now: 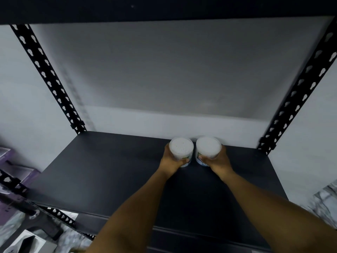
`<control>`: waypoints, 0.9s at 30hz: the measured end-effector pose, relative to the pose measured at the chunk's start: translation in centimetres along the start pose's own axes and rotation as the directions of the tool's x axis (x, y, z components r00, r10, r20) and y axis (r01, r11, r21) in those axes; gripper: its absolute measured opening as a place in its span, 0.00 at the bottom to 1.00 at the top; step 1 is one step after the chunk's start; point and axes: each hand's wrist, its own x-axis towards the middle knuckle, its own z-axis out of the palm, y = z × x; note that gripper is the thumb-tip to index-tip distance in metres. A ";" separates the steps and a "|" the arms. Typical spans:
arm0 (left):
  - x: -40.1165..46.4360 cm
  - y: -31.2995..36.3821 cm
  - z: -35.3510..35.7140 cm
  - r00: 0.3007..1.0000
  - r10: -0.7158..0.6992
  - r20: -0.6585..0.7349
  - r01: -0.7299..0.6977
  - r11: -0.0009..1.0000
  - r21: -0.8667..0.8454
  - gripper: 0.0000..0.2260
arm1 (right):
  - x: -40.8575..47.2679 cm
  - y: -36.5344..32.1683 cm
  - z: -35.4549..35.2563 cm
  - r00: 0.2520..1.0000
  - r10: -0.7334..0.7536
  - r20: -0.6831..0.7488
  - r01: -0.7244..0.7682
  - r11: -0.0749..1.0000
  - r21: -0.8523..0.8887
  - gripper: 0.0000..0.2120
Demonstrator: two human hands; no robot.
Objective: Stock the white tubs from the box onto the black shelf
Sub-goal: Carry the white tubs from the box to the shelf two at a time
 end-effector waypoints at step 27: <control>-4.8 0.8 -2.4 1.000 0.012 0.011 -0.015 0.940 0.340 0.43 | -4.8 1.4 0.6 0.993 -0.111 -0.050 0.098 0.972 -0.212 0.39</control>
